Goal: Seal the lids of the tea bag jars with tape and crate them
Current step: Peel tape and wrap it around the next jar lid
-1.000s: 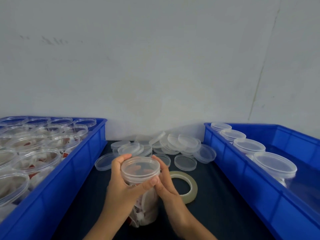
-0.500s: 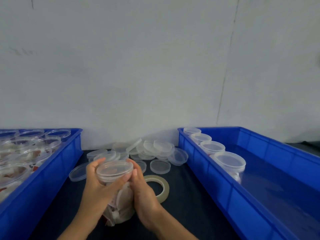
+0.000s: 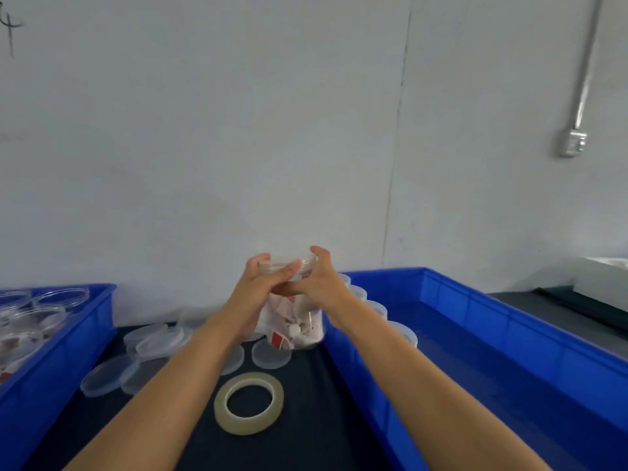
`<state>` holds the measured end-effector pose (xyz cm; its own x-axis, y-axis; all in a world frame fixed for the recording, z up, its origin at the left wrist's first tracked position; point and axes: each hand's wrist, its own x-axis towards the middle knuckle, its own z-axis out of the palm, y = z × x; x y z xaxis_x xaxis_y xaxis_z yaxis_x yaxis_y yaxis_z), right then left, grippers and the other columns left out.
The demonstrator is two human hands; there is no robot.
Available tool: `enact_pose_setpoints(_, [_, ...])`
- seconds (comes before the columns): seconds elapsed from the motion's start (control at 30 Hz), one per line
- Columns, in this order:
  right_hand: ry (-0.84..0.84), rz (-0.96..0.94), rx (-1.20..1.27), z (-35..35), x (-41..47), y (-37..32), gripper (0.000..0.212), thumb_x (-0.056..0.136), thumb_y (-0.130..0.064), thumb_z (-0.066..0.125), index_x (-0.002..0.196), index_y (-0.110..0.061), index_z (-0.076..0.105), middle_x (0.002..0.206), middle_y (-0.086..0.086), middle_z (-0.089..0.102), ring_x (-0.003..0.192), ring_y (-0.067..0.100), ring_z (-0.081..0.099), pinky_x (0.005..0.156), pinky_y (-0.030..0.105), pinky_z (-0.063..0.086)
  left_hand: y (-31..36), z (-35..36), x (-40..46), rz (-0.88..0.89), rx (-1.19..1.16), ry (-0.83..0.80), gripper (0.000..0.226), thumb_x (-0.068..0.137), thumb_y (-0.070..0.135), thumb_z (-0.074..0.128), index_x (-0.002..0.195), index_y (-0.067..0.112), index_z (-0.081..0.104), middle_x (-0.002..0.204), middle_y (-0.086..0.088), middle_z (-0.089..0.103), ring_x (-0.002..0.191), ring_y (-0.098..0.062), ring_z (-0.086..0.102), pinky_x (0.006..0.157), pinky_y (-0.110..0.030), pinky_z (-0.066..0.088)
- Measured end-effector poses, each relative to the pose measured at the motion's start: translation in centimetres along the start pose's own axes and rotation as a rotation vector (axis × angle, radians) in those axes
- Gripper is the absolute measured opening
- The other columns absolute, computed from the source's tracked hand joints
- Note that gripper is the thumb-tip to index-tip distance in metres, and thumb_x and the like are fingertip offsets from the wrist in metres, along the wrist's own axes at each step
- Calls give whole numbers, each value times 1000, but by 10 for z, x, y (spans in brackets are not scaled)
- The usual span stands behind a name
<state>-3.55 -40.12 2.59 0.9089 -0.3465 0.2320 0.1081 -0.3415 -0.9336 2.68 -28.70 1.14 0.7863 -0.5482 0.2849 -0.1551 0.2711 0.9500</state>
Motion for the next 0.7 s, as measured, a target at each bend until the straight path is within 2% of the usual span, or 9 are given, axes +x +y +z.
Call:
enact_pose_setpoints(0.1, [86, 47, -32, -34, 21, 7, 82, 67, -7, 84, 137, 0, 40, 114, 17, 65, 105, 28, 64, 90, 35, 52, -2, 29, 28, 22, 77, -85, 58, 73, 37, 79, 110, -2, 60, 102, -13, 69, 97, -26, 67, 81, -30, 54])
enact_pose_setpoints(0.17, [157, 42, -36, -56, 35, 15, 77, 64, -5, 85, 130, 1, 46, 114, 20, 65, 106, 32, 64, 95, 43, 52, -8, 48, 47, 11, 113, -53, 52, 79, 32, 76, 118, 2, 59, 112, -11, 69, 103, -24, 67, 88, -32, 55])
enact_pose_setpoints(0.2, [192, 34, -32, -69, 43, 19, 78, 63, -5, 86, 129, -1, 45, 115, 20, 63, 106, 32, 64, 94, 44, 53, -11, 58, 57, 22, 133, -35, 51, 82, 30, 74, 123, 5, 56, 115, -9, 68, 104, -22, 66, 86, -29, 56])
enact_pose_setpoints(0.3, [268, -29, -3, -103, 68, 30, 81, 64, -2, 85, 129, -7, 38, 113, 11, 59, 102, 22, 62, 77, 29, 56, -21, 83, 89, 93, 142, -25, 49, 86, 21, 72, 129, 9, 51, 121, -6, 64, 106, -18, 64, 76, -18, 54])
enact_pose_setpoints(0.37, [330, -64, -43, -121, 84, 38, 79, 67, -4, 84, 125, -19, 31, 111, -1, 51, 95, 11, 56, 64, 16, 47, -30, 99, 112, 132, 166, -37, 49, 89, 16, 69, 133, 11, 48, 125, -3, 60, 108, -17, 62, 81, -20, 54])
enact_pose_setpoints(0.47, [433, -82, -102, -142, 110, 58, 78, 71, -4, 82, 123, -26, 28, 122, 4, 44, 102, 19, 52, 55, 12, 48, -48, 118, 146, 167, 279, -55, 51, 95, 9, 58, 141, 20, 39, 128, 0, 54, 107, -14, 59, 90, -26, 54])
enact_pose_setpoints(0.5, [454, -67, -123, -148, 118, 66, 80, 70, -4, 83, 125, -26, 28, 126, 5, 44, 106, 22, 51, 61, 14, 51, -55, 124, 156, 169, 326, -73, 52, 96, 6, 53, 143, 23, 36, 132, 0, 52, 111, -16, 57, 96, -30, 51])
enact_pose_setpoints(0.6, [471, 23, -215, -160, 136, 90, 88, 68, -5, 85, 132, -22, 27, 131, 8, 45, 115, 27, 50, 91, 38, 52, -80, 131, 184, 225, 677, -147, 55, 97, 2, 43, 146, 24, 35, 145, -3, 46, 126, -22, 49, 102, -29, 43])
enact_pose_setpoints(0.7, [469, 121, -279, -165, 148, 117, 90, 69, -5, 84, 136, -20, 26, 137, 8, 36, 122, 30, 42, 102, 44, 43, -105, 128, 203, 219, 1016, -199, 67, 92, -2, 39, 151, 28, 29, 151, -10, 38, 139, -28, 33, 111, -39, 36])
